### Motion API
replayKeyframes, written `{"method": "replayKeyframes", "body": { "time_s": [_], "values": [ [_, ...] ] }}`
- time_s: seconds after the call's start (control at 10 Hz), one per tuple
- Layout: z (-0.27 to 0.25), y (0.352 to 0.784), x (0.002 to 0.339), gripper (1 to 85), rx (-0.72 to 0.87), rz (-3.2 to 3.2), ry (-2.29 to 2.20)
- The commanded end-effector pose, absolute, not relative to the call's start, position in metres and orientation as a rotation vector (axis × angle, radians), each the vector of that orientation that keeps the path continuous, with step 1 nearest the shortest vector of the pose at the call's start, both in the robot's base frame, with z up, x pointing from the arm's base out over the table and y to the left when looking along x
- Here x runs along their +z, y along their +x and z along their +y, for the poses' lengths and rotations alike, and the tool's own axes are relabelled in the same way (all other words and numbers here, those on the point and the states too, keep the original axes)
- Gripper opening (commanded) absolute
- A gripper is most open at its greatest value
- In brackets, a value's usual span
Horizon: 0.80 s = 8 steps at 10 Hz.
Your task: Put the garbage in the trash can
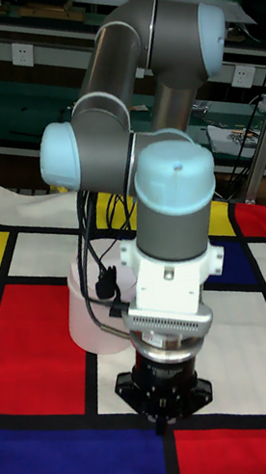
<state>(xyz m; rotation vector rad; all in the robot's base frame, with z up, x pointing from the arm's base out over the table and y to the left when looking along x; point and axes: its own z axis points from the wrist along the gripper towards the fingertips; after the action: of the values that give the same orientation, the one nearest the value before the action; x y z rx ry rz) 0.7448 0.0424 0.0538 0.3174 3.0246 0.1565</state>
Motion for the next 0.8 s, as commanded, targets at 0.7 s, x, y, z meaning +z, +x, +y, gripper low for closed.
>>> {"method": "replayKeyframes", "body": {
  "time_s": [0.7],
  "values": [
    [0.0455, 0.7534, 0.0476, 1.0, 0.188, 3.025, 0.326]
  ]
}}
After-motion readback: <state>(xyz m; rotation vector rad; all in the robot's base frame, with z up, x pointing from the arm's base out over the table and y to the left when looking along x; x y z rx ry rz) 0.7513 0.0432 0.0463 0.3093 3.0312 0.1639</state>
